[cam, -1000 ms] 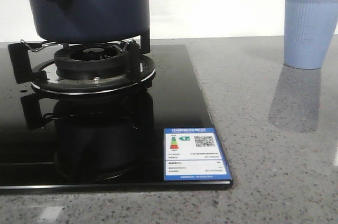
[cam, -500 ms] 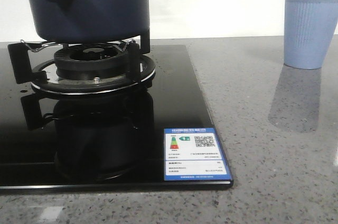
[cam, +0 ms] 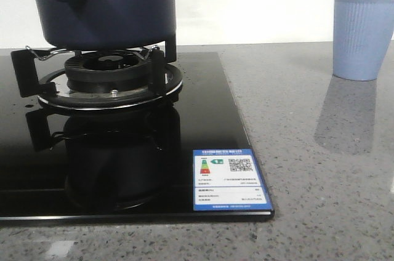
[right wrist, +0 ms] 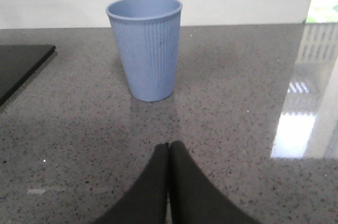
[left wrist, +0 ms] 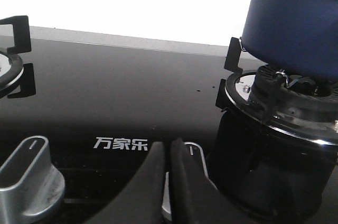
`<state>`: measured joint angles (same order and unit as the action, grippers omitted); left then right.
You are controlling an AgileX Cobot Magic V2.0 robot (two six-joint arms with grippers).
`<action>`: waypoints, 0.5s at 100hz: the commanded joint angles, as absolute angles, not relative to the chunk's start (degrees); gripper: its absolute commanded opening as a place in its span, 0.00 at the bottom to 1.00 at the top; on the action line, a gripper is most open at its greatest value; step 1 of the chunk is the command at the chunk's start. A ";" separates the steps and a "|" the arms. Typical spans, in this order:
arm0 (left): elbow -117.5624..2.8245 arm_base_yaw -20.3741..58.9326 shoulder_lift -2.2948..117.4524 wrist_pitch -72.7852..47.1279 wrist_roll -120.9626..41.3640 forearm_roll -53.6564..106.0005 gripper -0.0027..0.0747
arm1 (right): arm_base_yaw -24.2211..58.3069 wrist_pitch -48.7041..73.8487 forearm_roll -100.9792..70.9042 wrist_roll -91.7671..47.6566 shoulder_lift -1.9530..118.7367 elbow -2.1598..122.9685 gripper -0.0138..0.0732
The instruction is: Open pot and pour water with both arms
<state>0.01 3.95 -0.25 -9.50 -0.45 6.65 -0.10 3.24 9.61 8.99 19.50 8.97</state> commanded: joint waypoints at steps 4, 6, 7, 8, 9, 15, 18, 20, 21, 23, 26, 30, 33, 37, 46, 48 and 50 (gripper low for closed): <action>1.94 3.83 -1.78 -5.48 0.00 6.70 0.01 | -0.61 -2.20 6.78 4.43 14.16 6.68 0.08; 1.94 3.83 -1.78 -5.48 0.00 6.70 0.01 | -1.00 -2.48 6.35 4.43 13.00 5.44 0.08; 1.94 3.83 -1.78 -5.48 0.00 6.70 0.01 | -0.95 -2.48 6.19 4.43 12.61 5.44 0.08; 1.94 3.83 -1.78 -5.48 0.00 6.70 0.01 | -1.15 -2.48 6.05 4.43 12.21 4.81 0.08; 1.94 3.83 -1.78 -5.48 0.00 6.70 0.01 | -1.22 -2.48 5.74 4.43 11.40 4.49 0.08; 1.94 3.83 -1.78 -5.48 0.00 6.70 0.01 | -1.82 -2.57 4.66 4.43 8.01 1.51 0.08; 1.94 3.83 -1.78 -5.48 0.00 6.70 0.01 | -2.16 -2.57 4.10 4.43 5.91 0.17 0.08; 1.94 3.83 -1.78 -5.48 0.00 6.70 0.01 | -2.46 -2.69 3.87 4.43 5.08 -0.83 0.08; 1.94 3.83 -1.78 -5.48 0.00 6.70 0.01 | -2.49 -2.69 3.70 4.53 4.26 -1.15 0.08; 1.94 3.83 -1.78 -5.48 0.00 6.70 0.01 | -2.79 -2.69 3.29 4.53 3.06 -2.10 0.08; 1.94 3.83 -1.78 -5.48 0.00 6.70 0.01 | -3.06 0.38 2.74 4.53 1.45 -2.11 0.08; 1.94 3.83 -1.78 -5.48 0.00 6.70 0.01 | -3.41 2.62 2.61 4.53 -0.73 -2.06 0.08; 1.94 3.83 -1.78 -5.48 0.00 6.70 0.01 | -3.75 3.66 2.61 4.53 -1.91 -2.06 0.08; 1.94 3.83 -1.78 -5.48 0.00 6.70 0.01 | -3.90 3.19 2.61 4.53 -1.49 -2.06 0.08; 1.94 3.83 -1.69 -5.48 0.00 6.70 0.01 | -4.01 4.05 2.61 4.53 -1.64 -2.19 0.08; 1.94 3.83 -1.69 -5.48 0.00 6.70 0.01 | -4.01 4.23 2.61 4.53 -1.64 -2.19 0.08; 1.94 3.83 -1.69 -5.48 0.00 6.70 0.01 | -4.01 4.35 2.61 4.53 -1.64 -2.19 0.08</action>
